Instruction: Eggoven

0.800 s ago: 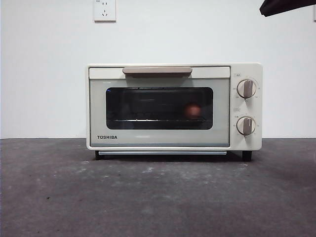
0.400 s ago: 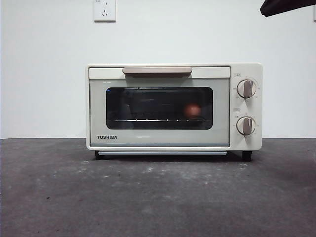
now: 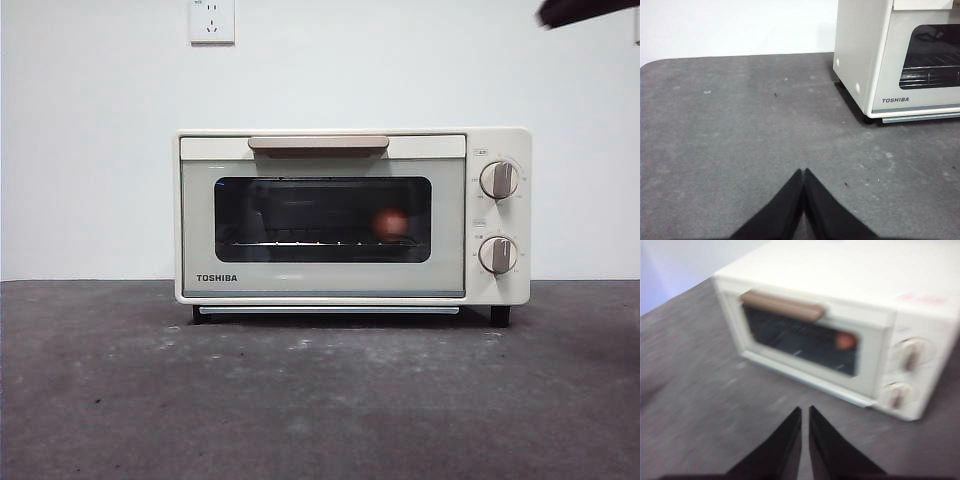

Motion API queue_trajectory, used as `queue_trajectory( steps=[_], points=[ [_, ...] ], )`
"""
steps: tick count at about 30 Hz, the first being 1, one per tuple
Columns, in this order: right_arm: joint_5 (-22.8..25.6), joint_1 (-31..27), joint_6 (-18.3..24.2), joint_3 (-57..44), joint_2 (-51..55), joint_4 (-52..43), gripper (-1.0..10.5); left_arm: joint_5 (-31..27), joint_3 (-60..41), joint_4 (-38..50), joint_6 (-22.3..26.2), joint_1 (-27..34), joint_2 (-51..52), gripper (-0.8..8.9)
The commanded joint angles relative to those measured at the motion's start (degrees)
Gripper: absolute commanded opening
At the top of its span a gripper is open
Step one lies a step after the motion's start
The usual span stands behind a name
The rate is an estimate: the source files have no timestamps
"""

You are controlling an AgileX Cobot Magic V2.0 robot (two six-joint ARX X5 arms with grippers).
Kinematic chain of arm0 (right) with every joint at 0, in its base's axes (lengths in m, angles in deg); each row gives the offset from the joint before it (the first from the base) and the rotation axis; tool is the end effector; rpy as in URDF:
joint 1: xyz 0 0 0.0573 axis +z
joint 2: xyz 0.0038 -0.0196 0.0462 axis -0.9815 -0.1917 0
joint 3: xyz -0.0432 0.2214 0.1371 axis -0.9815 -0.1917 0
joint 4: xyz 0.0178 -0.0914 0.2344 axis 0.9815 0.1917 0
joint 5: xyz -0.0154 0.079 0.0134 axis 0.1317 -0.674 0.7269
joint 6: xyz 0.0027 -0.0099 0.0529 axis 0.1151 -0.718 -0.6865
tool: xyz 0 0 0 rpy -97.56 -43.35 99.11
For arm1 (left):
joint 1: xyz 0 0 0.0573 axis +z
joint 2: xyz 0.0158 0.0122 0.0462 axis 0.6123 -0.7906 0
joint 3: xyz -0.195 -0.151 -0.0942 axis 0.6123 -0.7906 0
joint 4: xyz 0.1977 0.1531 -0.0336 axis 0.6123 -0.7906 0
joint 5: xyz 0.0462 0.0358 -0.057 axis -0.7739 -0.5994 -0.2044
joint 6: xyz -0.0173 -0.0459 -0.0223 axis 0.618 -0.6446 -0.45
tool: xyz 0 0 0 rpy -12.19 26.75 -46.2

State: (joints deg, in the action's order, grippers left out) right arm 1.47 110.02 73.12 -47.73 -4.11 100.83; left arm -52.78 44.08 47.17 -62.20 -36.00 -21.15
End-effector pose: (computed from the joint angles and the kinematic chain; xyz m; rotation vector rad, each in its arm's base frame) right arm 0.1195 0.0720 0.3014 0.0591 0.3097 0.5174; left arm 0.0947 -0.0021 0.1576 0.0270 0.1381 -0.1438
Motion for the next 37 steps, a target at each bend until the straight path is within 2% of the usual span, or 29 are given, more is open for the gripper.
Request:
queue_trajectory(
  steps=[1, 5, 10, 14, 21, 29, 37],
  points=[
    [1.3, -4.3, 3.2, -0.2, 3.4, -1.2, 0.1, 0.1, -1.6, 0.6, -0.1, 0.2, 0.1, 0.08],
    [-0.7, -13.0, 3.2, -4.6, 8.7, -4.4, 0.1, 0.1, -1.6, 0.6, -0.1, 0.2, 0.1, 0.08],
    [0.4, -22.6, 4.6, -13.4, 16.5, -11.4, 0.1, 0.1, -1.6, 0.6, -0.1, 0.2, 0.1, 0.08],
    [0.2, -27.3, 4.5, -21.0, 21.6, -18.4, 0.1, 0.1, -1.6, 0.6, -0.1, 0.2, 0.1, 0.08],
    [0.3, -30.1, 4.3, -30.3, 28.0, -20.2, 0.1, 0.1, -1.6, 0.6, -0.1, 0.2, 0.1, 0.08],
    [0.3, -30.2, 3.7, -36.8, 33.4, -19.8, 0.1, 0.1, -1.6, 0.6, -0.1, 0.2, 0.1, 0.08],
    [0.3, -30.2, 3.1, -37.6, 35.2, -10.6, 0.1, 0.1, -1.6, 0.6, -0.1, 0.2, 0.1, 0.08]
  ],
)
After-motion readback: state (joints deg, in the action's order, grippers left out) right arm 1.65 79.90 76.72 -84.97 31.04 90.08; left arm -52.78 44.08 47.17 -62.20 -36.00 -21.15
